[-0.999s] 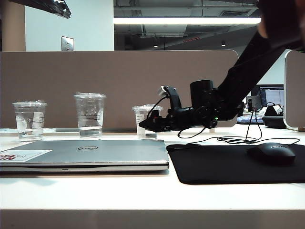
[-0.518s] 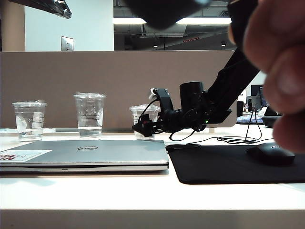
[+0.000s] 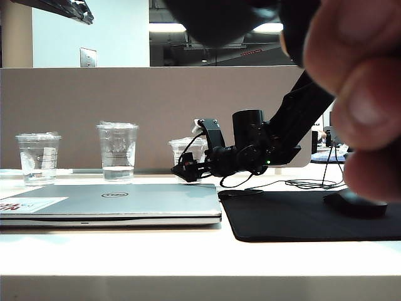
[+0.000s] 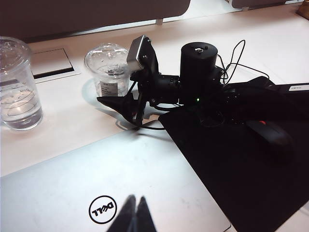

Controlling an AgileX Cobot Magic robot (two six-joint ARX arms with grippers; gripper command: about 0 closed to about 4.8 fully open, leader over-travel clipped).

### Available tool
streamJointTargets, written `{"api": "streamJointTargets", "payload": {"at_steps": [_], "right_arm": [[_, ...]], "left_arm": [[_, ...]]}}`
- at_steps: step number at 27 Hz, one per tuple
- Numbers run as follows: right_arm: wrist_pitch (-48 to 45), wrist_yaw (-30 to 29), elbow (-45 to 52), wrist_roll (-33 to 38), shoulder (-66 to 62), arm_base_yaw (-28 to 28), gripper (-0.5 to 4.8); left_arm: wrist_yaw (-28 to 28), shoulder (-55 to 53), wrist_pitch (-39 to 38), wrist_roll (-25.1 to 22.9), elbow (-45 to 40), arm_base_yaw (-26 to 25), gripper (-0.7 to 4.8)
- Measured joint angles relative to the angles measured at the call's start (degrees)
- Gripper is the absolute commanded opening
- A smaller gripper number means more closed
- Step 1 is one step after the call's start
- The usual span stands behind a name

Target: Pick up the coffee cup on the right and place it on the right side of the laptop.

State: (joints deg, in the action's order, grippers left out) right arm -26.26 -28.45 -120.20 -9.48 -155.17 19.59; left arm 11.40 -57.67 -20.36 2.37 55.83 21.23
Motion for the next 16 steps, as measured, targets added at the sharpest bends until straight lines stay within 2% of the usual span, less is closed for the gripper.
{"api": "streamJointTargets", "payload": {"at_steps": [3, 4, 7, 8, 16], "right_arm": [[0.0, 0.0, 0.0, 0.0, 0.0, 0.0, 4.73], [0.0, 0.0, 0.0, 0.0, 0.0, 0.0, 4.37], [0.0, 0.0, 0.0, 0.0, 0.0, 0.0, 2.84], [0.0, 0.0, 0.0, 0.0, 0.0, 0.0, 2.64], [-0.2, 0.0, 0.0, 0.0, 0.0, -0.1, 2.61]], "left_arm": [[0.0, 0.0, 0.0, 0.0, 0.0, 0.0, -0.06], [0.0, 0.0, 0.0, 0.0, 0.0, 0.0, -0.06], [0.0, 0.0, 0.0, 0.0, 0.0, 0.0, -0.06], [0.0, 0.0, 0.0, 0.0, 0.0, 0.0, -0.06], [0.0, 0.0, 0.0, 0.0, 0.0, 0.0, -0.06]]}}
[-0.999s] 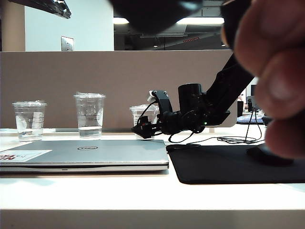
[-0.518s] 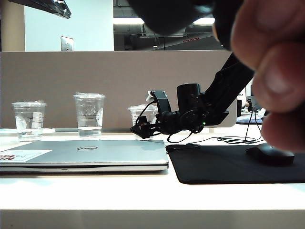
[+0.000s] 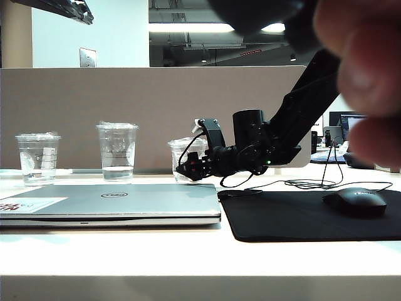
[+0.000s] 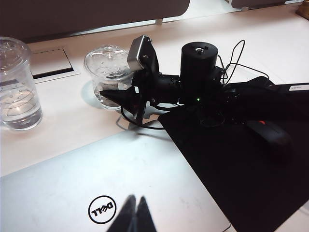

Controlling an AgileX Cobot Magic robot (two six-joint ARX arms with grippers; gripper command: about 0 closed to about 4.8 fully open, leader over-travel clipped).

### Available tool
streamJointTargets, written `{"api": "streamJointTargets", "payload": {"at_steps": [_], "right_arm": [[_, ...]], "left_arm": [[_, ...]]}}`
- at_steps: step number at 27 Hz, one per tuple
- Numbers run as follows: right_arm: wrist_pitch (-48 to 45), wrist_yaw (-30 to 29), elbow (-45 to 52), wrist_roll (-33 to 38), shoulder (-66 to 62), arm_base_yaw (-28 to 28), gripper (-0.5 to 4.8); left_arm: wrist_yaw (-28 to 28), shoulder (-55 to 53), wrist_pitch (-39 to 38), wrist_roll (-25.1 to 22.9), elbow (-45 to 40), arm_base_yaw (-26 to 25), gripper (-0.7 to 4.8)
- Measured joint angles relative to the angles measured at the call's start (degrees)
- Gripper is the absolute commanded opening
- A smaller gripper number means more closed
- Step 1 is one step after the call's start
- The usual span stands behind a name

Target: Pick up the coffee cup on the right and place it on the right side of the laptop.

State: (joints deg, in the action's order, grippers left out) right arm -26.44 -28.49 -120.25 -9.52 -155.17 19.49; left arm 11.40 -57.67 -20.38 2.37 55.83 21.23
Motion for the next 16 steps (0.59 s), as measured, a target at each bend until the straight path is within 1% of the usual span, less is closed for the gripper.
{"api": "streamJointTargets", "payload": {"at_steps": [4, 7, 8, 12, 16], "right_arm": [[1.1, -1.4, 0.0, 0.7, 0.4, -0.5, 2.63], [8.0, -5.0, 0.1, 2.7, 4.2, -2.2, 2.65], [9.5, -5.2, 0.1, 2.7, 5.5, -2.7, 2.65], [13.8, -6.4, -0.1, 2.8, 9.5, -4.8, 2.65], [16.2, -8.4, 0.0, 2.9, 11.4, -7.0, 2.65]], "left_arm": [[0.0, 0.0, 0.0, 0.0, 0.0, 0.0, -0.06], [-0.1, 0.0, 0.0, -0.2, 0.0, 0.0, -0.05], [-0.7, 0.0, 0.0, -0.2, 0.0, 0.0, -0.05], [-3.3, 0.0, 0.0, -0.2, 0.0, 0.0, -0.05], [-3.7, 0.0, 0.0, -0.2, 0.0, 0.0, -0.05]]}}
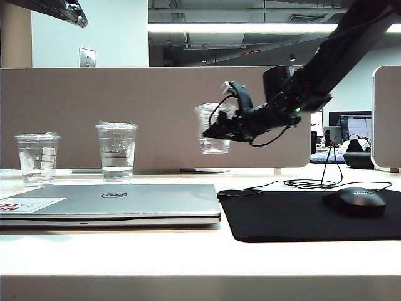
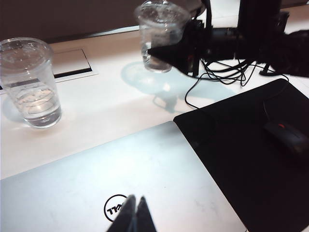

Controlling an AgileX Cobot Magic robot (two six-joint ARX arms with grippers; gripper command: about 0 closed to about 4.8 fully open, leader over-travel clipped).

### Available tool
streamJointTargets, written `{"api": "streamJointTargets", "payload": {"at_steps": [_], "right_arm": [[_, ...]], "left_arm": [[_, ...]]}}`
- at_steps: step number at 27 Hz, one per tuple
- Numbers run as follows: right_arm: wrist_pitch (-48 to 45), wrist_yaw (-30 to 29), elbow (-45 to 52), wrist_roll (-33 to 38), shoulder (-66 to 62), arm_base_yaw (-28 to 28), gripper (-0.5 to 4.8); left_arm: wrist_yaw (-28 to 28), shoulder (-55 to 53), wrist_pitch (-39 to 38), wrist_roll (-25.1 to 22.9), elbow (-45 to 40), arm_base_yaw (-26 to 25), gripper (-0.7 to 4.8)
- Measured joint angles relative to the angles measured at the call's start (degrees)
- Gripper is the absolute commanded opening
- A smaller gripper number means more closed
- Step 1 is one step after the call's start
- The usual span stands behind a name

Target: Pick up the coffee cup on the right and place it on the right side of the laptop.

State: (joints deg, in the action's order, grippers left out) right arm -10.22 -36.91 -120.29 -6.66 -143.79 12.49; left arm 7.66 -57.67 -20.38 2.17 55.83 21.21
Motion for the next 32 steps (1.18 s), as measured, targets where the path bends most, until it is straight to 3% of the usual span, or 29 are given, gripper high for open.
{"api": "streamJointTargets", "payload": {"at_steps": [24, 32], "right_arm": [[8.4, -5.8, 0.4, 3.2, 9.4, -6.5, 2.65], [4.6, -0.4, 9.2, -1.9, 16.6, -6.2, 2.65]], "left_arm": [[0.0, 0.0, 0.0, 0.0, 0.0, 0.0, -0.05], [0.0, 0.0, 0.0, 0.0, 0.0, 0.0, -0.05]]}}
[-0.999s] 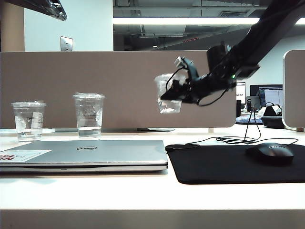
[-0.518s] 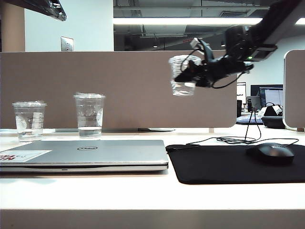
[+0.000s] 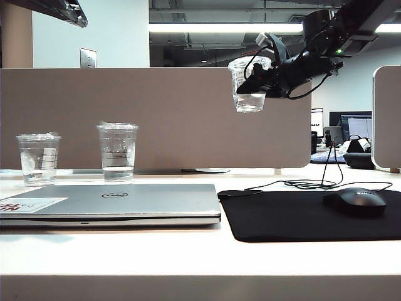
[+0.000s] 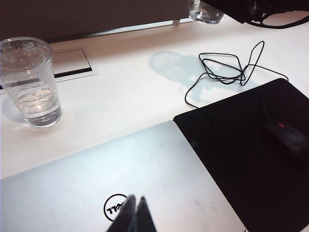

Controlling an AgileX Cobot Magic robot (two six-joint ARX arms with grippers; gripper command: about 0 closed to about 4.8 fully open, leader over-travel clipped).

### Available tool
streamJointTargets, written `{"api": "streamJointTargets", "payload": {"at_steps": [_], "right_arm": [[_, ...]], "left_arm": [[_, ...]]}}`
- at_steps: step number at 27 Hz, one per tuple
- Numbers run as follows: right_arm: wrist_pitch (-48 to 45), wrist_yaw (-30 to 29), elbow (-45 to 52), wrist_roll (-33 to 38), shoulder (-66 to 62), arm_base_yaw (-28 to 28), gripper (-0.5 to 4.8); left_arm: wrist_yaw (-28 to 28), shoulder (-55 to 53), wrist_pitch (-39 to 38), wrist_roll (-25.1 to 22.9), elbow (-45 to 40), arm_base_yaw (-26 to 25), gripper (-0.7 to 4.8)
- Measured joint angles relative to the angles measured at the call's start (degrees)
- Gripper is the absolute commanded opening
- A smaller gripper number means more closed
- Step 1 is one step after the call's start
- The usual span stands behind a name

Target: Pick up the coffee cup on the right and place it on the right side of the laptop.

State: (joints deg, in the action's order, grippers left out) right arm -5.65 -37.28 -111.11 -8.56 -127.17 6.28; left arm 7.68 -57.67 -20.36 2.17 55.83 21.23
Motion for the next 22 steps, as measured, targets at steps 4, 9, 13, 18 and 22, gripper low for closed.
{"api": "streamJointTargets", "payload": {"at_steps": [4, 9, 13, 18, 22], "right_arm": [[-6.0, 0.4, 7.2, -0.3, 3.7, -0.1, 2.65], [-13.2, 0.7, 18.3, -0.3, 10.0, 0.0, 2.65], [-18.5, 0.7, 29.4, -0.3, 16.1, 0.7, 2.65], [-28.9, 2.8, 49.3, -0.4, 23.6, 2.1, 2.65], [-34.4, 3.9, 57.2, -0.3, 26.1, 3.0, 2.65]], "left_arm": [[0.0, 0.0, 0.0, 0.0, 0.0, 0.0, -0.05], [0.0, 0.0, 0.0, 0.0, 0.0, 0.0, -0.05], [0.0, 0.0, 0.0, 0.0, 0.0, 0.0, -0.05], [0.0, 0.0, 0.0, 0.0, 0.0, 0.0, -0.05], [0.0, 0.0, 0.0, 0.0, 0.0, 0.0, -0.05]]}}
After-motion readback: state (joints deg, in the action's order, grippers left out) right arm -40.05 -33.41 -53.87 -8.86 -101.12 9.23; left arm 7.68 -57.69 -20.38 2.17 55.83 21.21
